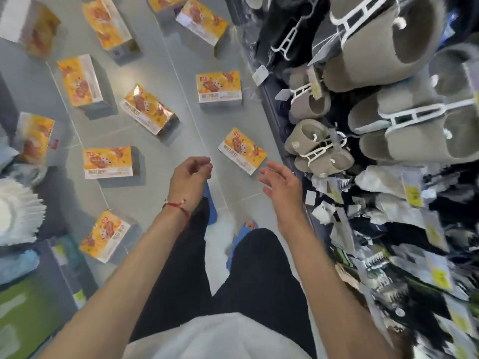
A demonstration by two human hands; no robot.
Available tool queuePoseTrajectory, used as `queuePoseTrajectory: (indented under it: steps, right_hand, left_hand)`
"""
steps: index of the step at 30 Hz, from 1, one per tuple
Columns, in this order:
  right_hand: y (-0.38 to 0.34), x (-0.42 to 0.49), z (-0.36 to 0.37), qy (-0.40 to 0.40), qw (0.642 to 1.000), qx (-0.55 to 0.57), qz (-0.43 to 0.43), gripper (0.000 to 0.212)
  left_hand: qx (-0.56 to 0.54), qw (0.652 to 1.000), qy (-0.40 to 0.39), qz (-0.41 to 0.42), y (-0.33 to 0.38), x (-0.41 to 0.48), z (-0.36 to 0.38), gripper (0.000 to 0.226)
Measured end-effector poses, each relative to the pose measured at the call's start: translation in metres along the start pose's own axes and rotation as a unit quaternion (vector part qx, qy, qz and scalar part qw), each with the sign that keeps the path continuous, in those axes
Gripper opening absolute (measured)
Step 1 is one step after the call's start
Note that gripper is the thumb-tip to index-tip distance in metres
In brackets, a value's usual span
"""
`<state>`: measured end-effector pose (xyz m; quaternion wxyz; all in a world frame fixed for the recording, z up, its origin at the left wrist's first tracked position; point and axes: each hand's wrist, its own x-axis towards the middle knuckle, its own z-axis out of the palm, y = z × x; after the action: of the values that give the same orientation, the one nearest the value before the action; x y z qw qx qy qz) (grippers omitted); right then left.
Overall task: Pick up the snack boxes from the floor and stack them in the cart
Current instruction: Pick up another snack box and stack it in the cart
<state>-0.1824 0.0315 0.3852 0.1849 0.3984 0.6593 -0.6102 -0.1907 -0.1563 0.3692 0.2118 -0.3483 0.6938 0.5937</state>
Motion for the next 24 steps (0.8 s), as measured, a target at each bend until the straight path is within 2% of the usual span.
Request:
queuePoseTrajectory:
  steps: [3, 8, 12, 15, 19, 24]
  right_hand:
    - [0.008, 0.048, 0.024, 0.038, 0.999, 0.025, 0.022, 0.02]
    - [0.051, 0.137, 0.049, 0.094, 0.994, 0.006, 0.054, 0.029]
    - [0.101, 0.211, 0.064, 0.095, 0.991, -0.036, 0.092, 0.034]
    - [0.135, 0.267, 0.07, 0.111, 0.986, -0.061, 0.107, 0.046]
    - [0.187, 0.342, 0.073, 0.14, 0.98, -0.054, 0.129, 0.034]
    - [0.254, 0.435, 0.07, 0.176, 0.97, -0.072, 0.15, 0.065]
  left_hand:
    - [0.035, 0.999, -0.017, -0.024, -0.007, 0.056, 0.009, 0.015]
    - [0.079, 0.994, -0.039, -0.068, -0.038, 0.155, 0.04, 0.019]
    - [0.126, 0.986, -0.051, -0.094, -0.081, 0.237, 0.072, 0.029]
    - [0.183, 0.976, -0.064, -0.094, -0.123, 0.289, 0.099, 0.028]
    - [0.23, 0.966, -0.071, -0.091, -0.178, 0.352, 0.132, 0.043]
    - [0.275, 0.96, -0.029, -0.045, -0.23, 0.431, 0.177, 0.06]
